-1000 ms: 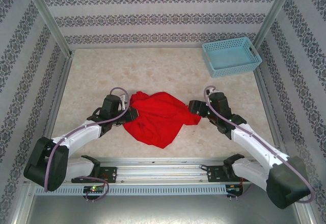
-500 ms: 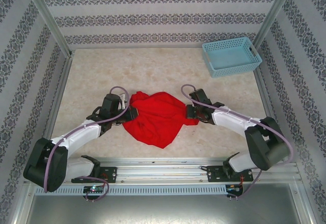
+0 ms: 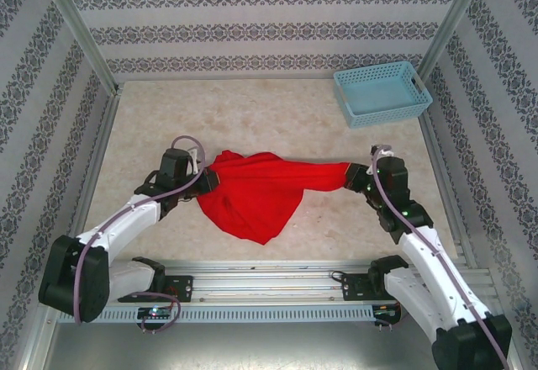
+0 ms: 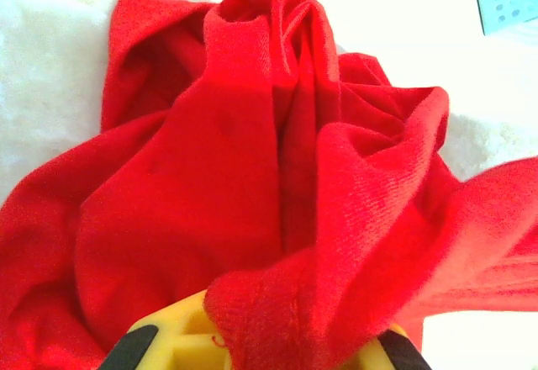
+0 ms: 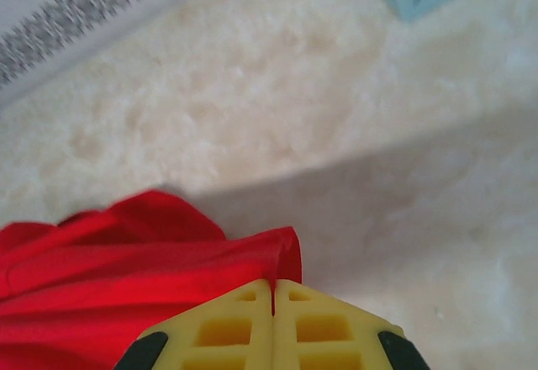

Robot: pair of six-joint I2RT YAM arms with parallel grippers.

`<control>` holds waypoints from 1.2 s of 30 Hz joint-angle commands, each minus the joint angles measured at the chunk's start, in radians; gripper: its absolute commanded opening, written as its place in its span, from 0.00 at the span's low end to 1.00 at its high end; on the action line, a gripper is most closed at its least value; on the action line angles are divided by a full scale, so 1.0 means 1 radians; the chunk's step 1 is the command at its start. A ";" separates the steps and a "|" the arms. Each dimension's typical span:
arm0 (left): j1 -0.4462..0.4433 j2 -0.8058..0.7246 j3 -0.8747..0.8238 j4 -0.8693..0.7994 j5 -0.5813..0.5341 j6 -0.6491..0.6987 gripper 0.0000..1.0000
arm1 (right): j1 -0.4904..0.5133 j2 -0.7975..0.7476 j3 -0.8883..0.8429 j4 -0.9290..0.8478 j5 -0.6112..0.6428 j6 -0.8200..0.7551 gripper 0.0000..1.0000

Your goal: Fold the inside-out t-shirt

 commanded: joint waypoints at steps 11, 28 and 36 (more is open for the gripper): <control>-0.247 0.019 0.346 -0.161 -0.107 0.054 0.00 | -0.069 0.086 0.142 -0.146 0.116 0.040 0.00; -0.302 0.109 0.387 -0.387 -0.254 0.075 0.72 | -0.050 0.126 0.111 -0.167 0.062 -0.011 0.58; -0.012 0.044 0.237 -0.398 -0.204 0.038 0.83 | 0.424 0.284 0.198 -0.001 0.186 0.067 0.64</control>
